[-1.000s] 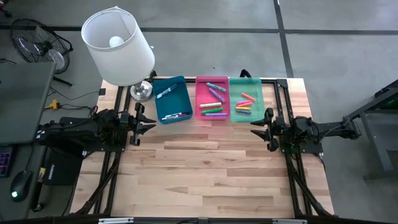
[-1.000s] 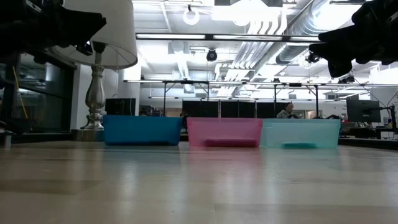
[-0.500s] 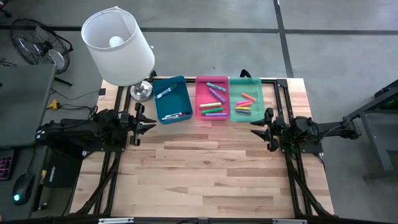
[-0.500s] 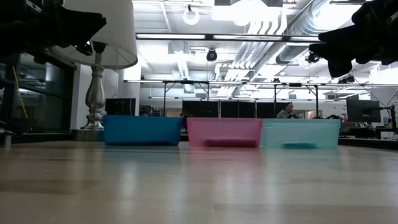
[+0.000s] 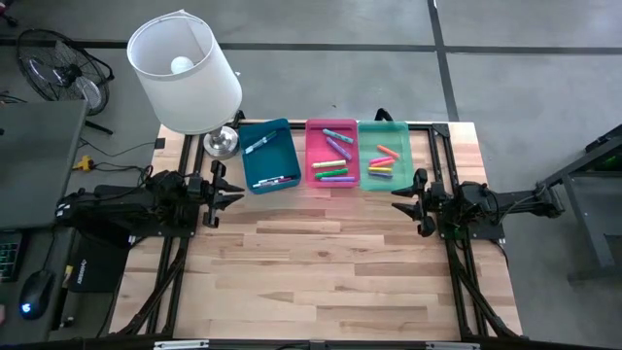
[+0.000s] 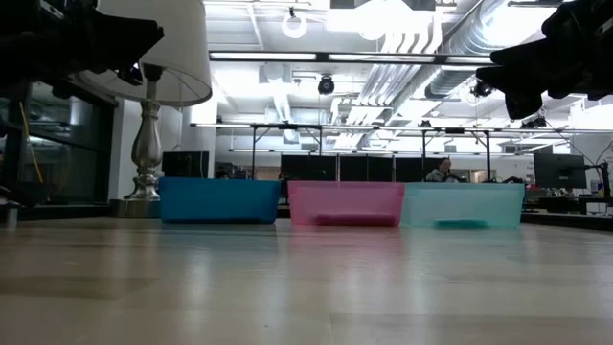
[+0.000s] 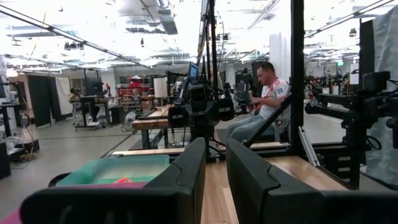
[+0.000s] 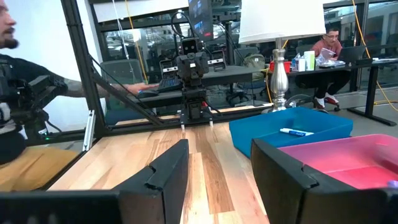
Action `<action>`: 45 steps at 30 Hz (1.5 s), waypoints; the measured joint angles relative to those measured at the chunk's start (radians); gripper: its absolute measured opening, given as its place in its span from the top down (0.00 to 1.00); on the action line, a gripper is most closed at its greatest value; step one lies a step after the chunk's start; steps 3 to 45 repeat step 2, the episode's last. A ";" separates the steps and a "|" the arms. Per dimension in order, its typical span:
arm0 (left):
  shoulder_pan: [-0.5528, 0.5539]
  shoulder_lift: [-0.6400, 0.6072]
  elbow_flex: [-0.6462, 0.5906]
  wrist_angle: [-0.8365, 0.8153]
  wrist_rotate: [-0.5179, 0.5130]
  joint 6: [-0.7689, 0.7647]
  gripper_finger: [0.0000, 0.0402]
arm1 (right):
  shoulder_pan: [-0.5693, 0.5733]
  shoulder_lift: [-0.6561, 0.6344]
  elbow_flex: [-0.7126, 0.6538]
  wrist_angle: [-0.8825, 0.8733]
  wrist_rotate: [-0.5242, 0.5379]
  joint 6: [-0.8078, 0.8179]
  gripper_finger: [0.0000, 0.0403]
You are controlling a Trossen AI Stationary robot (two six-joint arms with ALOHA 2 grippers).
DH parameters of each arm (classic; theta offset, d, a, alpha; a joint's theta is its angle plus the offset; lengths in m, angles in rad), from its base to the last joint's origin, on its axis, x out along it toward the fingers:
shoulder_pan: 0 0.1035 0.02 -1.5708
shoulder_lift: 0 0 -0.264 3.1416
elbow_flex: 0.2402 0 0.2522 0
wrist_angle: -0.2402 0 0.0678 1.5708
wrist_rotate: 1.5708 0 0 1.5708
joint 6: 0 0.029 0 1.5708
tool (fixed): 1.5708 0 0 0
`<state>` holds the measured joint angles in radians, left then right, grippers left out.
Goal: Pick & Place Markers
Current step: Return to Home Position
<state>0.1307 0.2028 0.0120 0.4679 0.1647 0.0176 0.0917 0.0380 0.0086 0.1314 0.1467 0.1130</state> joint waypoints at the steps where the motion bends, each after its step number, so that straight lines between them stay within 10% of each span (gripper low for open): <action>1: 0.000 0.000 0.000 0.000 0.001 0.000 0.85 | 0.000 0.000 0.000 0.000 0.000 0.001 0.60; 45: 0.000 0.000 0.000 0.000 0.001 0.000 0.85 | 0.000 0.000 0.000 0.000 0.000 0.001 0.60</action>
